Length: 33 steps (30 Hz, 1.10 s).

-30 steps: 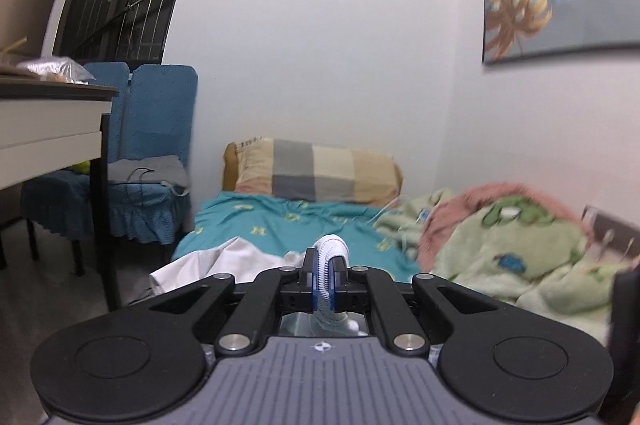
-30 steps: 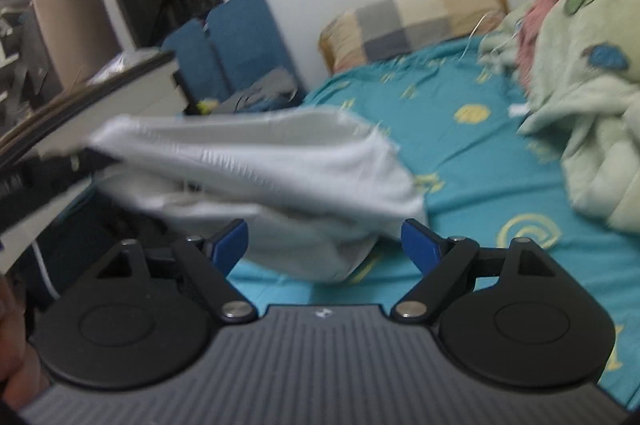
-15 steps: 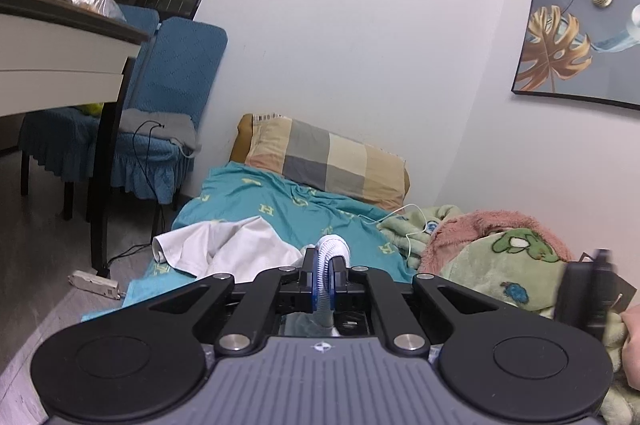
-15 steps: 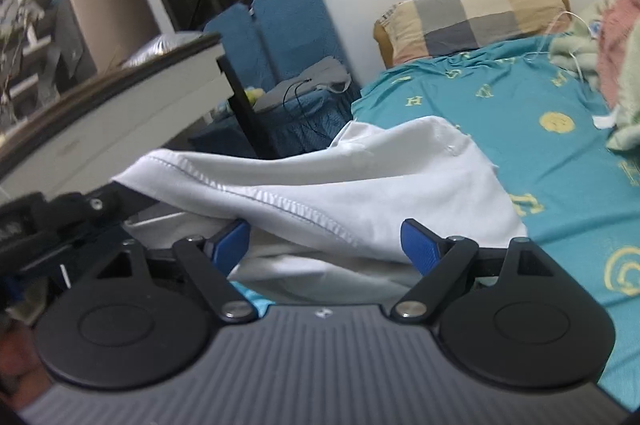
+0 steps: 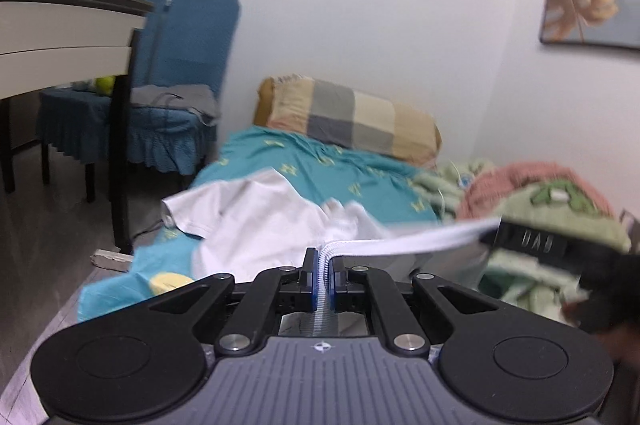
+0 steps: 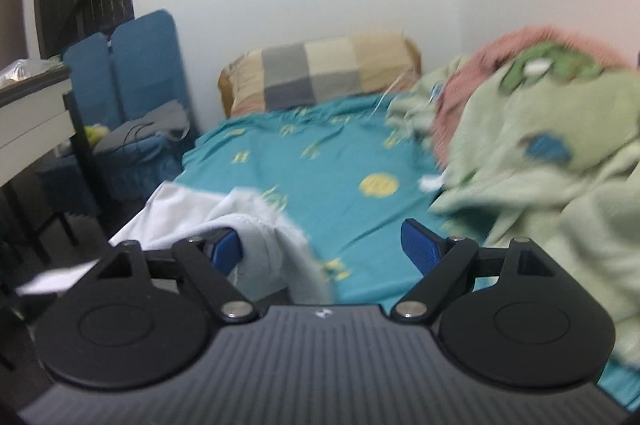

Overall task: Fold clothes
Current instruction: 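Grasp the T-shirt edge with the left gripper while the right gripper grasps another edge, then lift the T-shirt with both grippers and shake it open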

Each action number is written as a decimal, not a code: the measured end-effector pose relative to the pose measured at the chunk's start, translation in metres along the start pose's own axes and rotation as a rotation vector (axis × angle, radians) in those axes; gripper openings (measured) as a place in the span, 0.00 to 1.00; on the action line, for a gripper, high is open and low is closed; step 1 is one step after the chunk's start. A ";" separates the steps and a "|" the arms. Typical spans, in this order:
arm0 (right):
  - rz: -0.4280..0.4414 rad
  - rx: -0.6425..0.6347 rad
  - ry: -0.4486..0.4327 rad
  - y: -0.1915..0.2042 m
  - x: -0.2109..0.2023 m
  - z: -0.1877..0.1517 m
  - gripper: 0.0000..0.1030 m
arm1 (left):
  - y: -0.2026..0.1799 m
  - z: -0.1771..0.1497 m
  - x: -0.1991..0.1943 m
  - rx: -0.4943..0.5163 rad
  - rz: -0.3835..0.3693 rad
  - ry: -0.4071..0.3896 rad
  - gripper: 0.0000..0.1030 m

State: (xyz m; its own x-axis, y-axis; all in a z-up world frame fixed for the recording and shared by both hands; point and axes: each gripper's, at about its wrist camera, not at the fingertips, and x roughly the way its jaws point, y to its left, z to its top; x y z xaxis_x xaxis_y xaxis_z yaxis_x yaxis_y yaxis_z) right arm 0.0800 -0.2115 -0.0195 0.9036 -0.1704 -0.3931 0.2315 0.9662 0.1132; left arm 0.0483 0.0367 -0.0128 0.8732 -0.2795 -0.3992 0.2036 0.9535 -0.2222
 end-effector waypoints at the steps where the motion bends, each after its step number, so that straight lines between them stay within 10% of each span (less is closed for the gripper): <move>1: -0.024 -0.031 0.009 -0.003 0.001 0.001 0.82 | -0.005 -0.004 0.004 0.012 -0.006 0.014 0.05; 12: -0.111 -0.043 0.392 -0.033 0.074 -0.049 0.82 | -0.011 -0.001 -0.012 -0.017 0.037 -0.107 0.05; 20: -0.097 0.003 -0.115 -0.025 0.004 -0.012 0.81 | 0.009 0.006 -0.012 -0.096 0.084 -0.093 0.05; 26: -0.069 -0.035 0.055 -0.022 0.040 -0.031 0.78 | 0.010 0.008 -0.019 -0.098 0.090 -0.126 0.05; 33: 0.022 0.049 0.065 -0.016 0.030 -0.040 0.27 | 0.004 0.007 -0.019 -0.069 0.092 -0.134 0.05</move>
State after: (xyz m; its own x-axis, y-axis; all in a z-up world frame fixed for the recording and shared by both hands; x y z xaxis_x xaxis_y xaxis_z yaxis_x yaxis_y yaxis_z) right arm 0.0889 -0.2239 -0.0697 0.8838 -0.1347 -0.4481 0.2304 0.9588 0.1662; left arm 0.0358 0.0462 -0.0001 0.9389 -0.1691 -0.2997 0.0929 0.9632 -0.2523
